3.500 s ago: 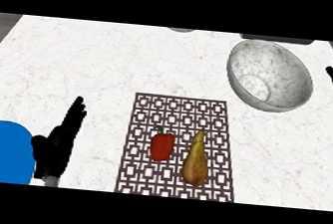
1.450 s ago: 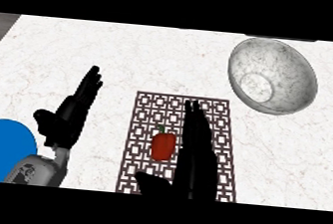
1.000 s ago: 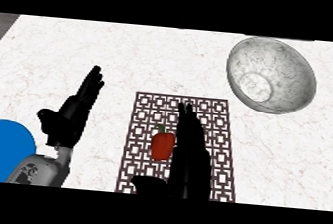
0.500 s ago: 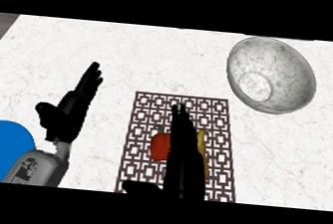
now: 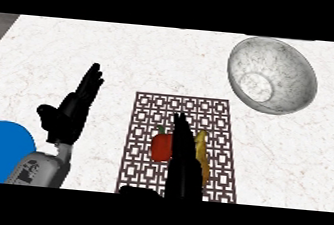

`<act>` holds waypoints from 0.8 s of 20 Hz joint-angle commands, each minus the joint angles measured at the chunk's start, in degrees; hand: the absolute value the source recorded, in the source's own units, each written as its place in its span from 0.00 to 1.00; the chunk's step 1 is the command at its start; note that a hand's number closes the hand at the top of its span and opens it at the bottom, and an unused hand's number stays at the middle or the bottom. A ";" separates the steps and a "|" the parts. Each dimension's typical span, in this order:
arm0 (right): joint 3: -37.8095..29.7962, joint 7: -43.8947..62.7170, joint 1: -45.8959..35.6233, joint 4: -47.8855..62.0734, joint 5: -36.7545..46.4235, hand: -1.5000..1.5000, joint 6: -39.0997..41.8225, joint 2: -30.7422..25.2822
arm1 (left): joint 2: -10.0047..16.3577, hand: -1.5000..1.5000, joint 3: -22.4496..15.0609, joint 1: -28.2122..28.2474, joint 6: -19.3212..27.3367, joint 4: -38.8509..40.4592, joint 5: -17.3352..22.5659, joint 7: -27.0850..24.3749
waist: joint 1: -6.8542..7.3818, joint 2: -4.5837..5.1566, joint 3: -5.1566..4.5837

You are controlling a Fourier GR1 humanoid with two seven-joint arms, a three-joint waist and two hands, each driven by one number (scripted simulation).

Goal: Pick the bell pepper from the placemat and place it in the bowl

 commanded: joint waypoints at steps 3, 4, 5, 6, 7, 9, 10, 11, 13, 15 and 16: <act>-2.52 1.72 -1.61 6.29 -5.69 0.00 -7.73 0.51 | 2.08 0.50 0.56 5.03 -2.06 -5.67 0.08 0.64 | 0.66 0.01 0.03; -0.14 0.76 -0.33 7.18 -5.37 0.00 -10.62 0.52 | 0.77 0.50 1.48 2.17 -2.24 -0.49 -0.49 -2.02 | 0.12 0.09 0.01; -2.45 -4.60 2.57 6.32 -6.06 0.00 -9.70 0.52 | -0.31 0.50 1.80 0.58 -2.19 -0.70 0.31 0.34 | -0.19 0.07 0.02; 0.30 -0.92 -2.16 10.67 -8.04 0.00 -12.91 0.52 | -1.06 0.50 0.34 -0.61 -0.80 -2.75 -1.01 4.05 | 0.20 0.07 0.03; -1.96 -0.29 -6.21 12.37 -10.59 0.00 -12.23 0.52 | -0.08 0.50 2.50 -1.37 -2.31 -0.94 0.28 3.00 | 0.31 0.14 0.02; -1.08 -2.84 -2.21 12.53 -9.58 0.00 -12.30 0.52 | -1.47 0.50 -0.32 3.56 -1.00 -3.88 -2.93 1.07 | 0.15 0.03 0.02; 0.09 -4.66 -1.44 13.97 -9.87 0.00 -13.35 0.53 | -3.77 0.50 0.82 0.69 -0.65 2.19 -3.07 -2.38 | -0.10 0.09 0.01; -0.79 1.65 -3.07 11.94 -6.85 0.00 -10.97 0.53 | -1.66 0.50 0.84 1.80 -1.19 -3.57 -2.85 3.14 | -0.01 -0.03 0.01; -0.85 3.85 -1.91 12.98 -3.75 0.00 -8.90 0.53 | -2.78 0.50 1.02 1.05 -1.05 -0.83 -3.43 1.15 | -0.22 -0.04 -0.01; -2.73 4.46 -3.77 15.58 -3.41 0.00 -6.33 0.53 | -3.41 0.50 -0.06 3.92 -0.66 -3.25 -4.20 0.36 | -0.03 -0.05 -0.01; 0.50 3.46 -4.81 21.80 -6.43 0.00 -13.50 0.53 | -1.50 0.50 2.89 -0.17 -2.57 -1.35 -2.29 2.41 | 0.27 0.10 0.01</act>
